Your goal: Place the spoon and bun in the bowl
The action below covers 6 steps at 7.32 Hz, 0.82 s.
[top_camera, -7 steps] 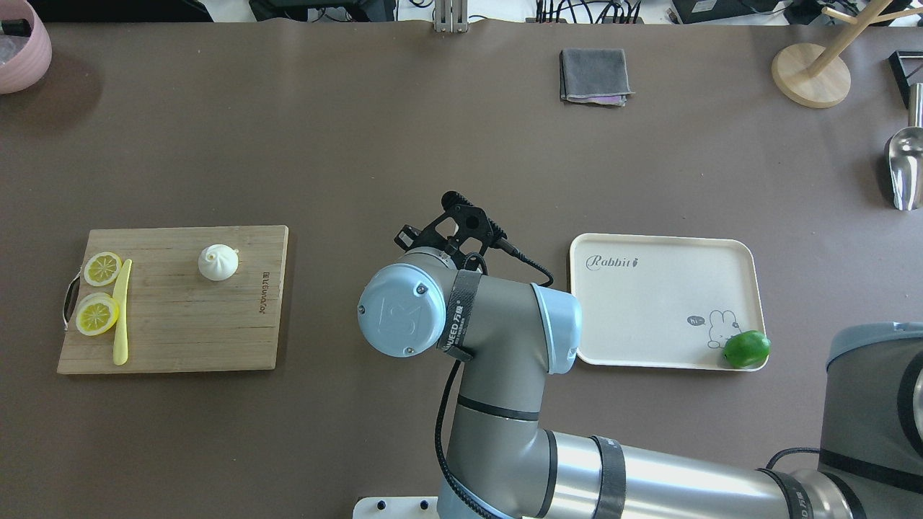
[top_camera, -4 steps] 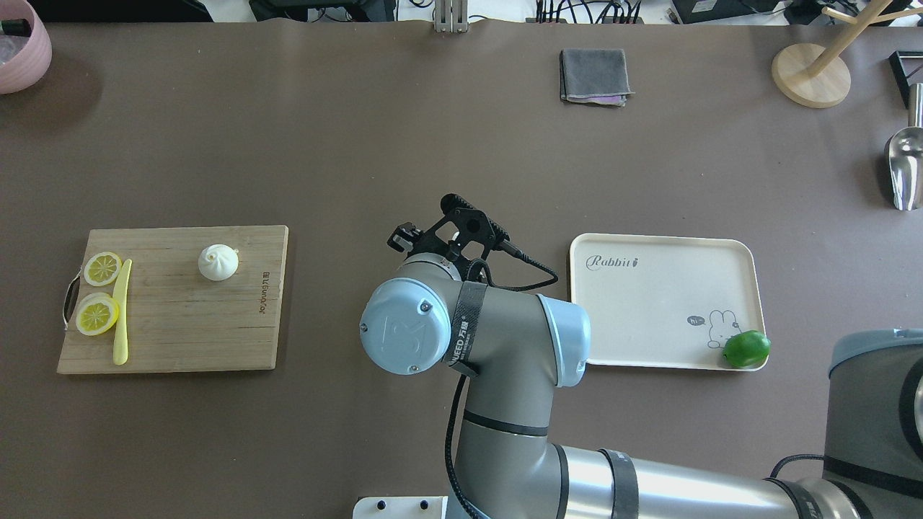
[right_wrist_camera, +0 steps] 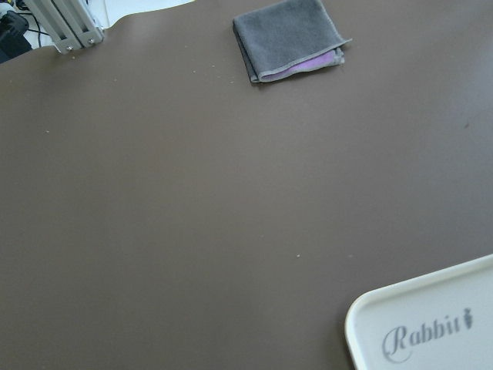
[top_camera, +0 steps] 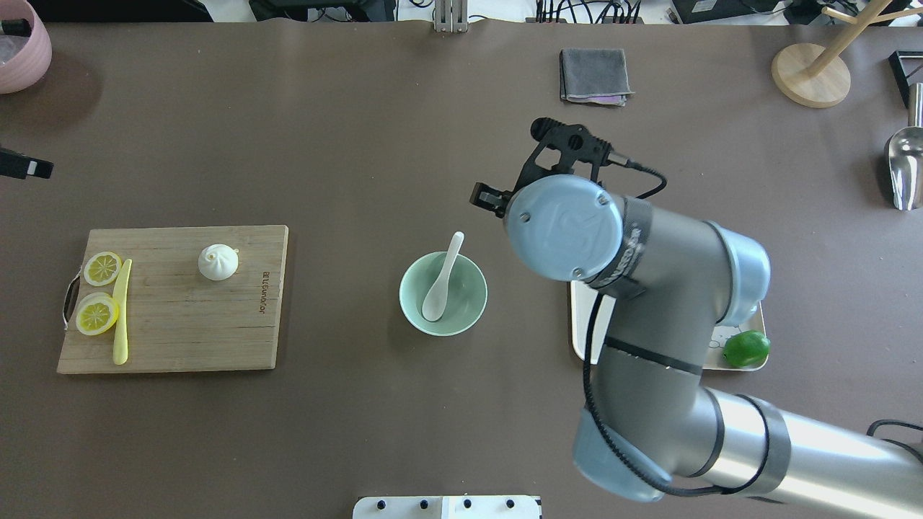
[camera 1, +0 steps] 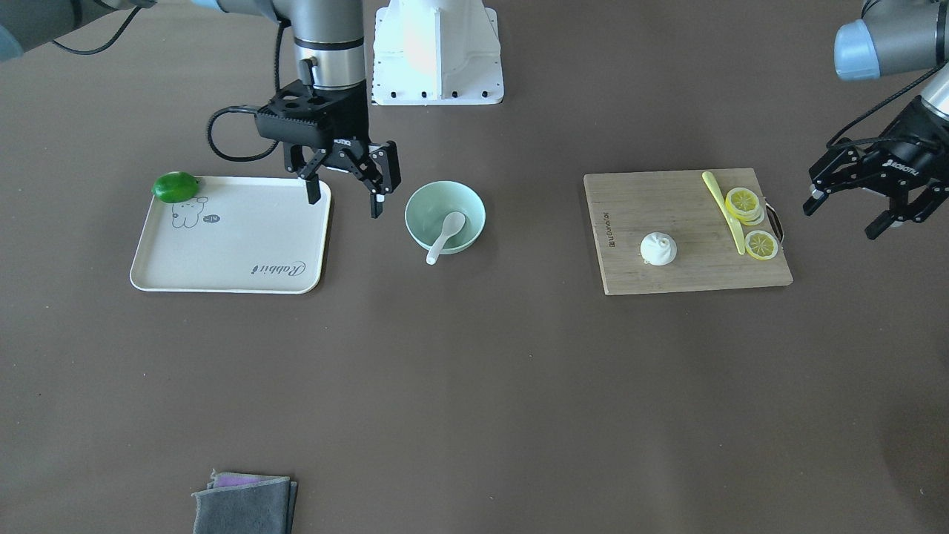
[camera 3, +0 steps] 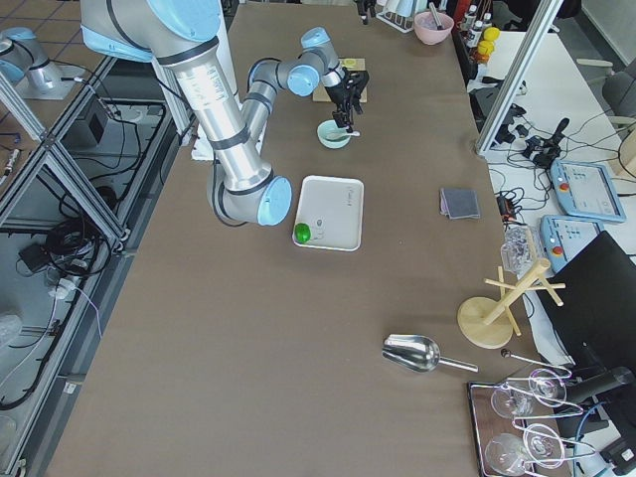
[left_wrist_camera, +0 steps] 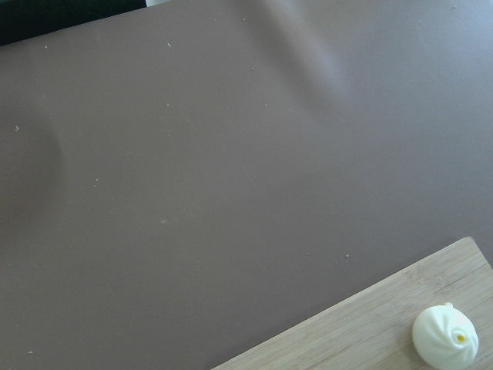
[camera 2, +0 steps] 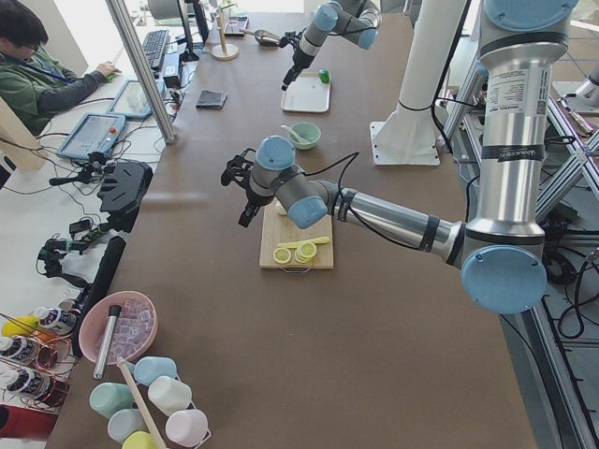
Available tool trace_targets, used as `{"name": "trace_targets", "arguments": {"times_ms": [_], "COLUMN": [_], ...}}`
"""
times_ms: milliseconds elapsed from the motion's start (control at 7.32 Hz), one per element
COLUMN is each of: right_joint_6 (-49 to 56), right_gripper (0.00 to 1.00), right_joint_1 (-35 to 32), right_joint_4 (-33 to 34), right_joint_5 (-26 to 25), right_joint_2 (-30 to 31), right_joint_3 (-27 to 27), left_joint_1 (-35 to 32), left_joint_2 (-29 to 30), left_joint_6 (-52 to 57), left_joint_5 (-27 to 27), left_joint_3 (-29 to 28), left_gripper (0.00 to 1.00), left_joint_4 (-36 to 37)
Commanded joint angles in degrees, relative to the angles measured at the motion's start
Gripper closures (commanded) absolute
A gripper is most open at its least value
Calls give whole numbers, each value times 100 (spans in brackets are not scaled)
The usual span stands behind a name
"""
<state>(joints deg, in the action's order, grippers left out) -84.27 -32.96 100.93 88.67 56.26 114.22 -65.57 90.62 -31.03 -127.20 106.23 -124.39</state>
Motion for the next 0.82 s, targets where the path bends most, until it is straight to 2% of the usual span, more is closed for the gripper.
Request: {"name": "trace_targets", "arguments": {"times_ms": [0, 137, 273, 410, 547, 683], "right_joint_6": [2213, 3205, 4112, 4782, 5346, 5995], "right_gripper": [0, 0, 0, 0, 0, 0], "right_joint_1": [-1514, -2104, -2614, -2933, -3127, -3381], "right_joint_4": [-30, -187, -449, -478, -487, -487], "right_joint_5": [1892, 2526, 3011, 3347, 3446, 3543], "right_joint_2": [628, 988, 1383, 1622, 1894, 2088], "right_joint_3": [188, 180, 136, 118, 109, 109], "left_joint_1": [1093, 1464, 1624, 1922, 2238, 2441], "left_joint_2": [228, 246, 255, 316, 386, 491], "left_joint_6": [-1034, -1072, -1081, -1151, -1247, -1405], "left_joint_5": [1060, 1484, 1549, 1863, 2162, 2182], "left_joint_3": [152, 153, 135, 83, 48, -14], "left_gripper": [1, 2, 2, 3, 3, 3], "left_joint_4": [-6, -6, -6, -6, -15, -15]}}
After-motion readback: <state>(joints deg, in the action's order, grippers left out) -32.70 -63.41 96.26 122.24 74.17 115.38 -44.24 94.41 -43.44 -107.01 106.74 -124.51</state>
